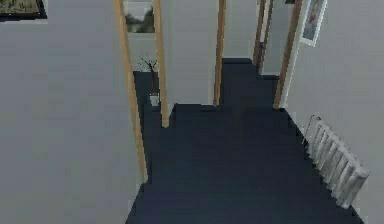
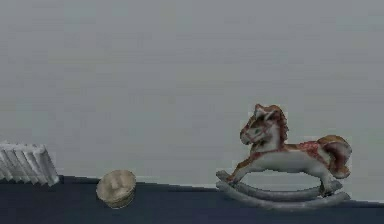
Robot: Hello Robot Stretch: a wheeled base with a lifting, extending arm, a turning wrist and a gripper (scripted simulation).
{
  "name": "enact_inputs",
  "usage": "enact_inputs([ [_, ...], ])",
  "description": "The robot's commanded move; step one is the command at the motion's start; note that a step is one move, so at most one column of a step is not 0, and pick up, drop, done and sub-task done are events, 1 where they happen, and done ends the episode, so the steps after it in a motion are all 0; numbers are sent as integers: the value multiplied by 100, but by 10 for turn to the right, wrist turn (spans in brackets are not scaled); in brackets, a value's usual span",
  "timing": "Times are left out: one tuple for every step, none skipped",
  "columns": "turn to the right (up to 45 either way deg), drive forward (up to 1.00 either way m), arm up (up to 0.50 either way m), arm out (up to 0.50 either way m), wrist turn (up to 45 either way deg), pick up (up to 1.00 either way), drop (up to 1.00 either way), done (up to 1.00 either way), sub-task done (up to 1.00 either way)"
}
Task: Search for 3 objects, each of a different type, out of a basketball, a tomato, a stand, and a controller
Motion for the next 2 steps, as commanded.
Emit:
enact_inputs([
  [0,100,0,0,0,0,0,0,0],
  [0,60,0,0,0,0,0,0,0],
])
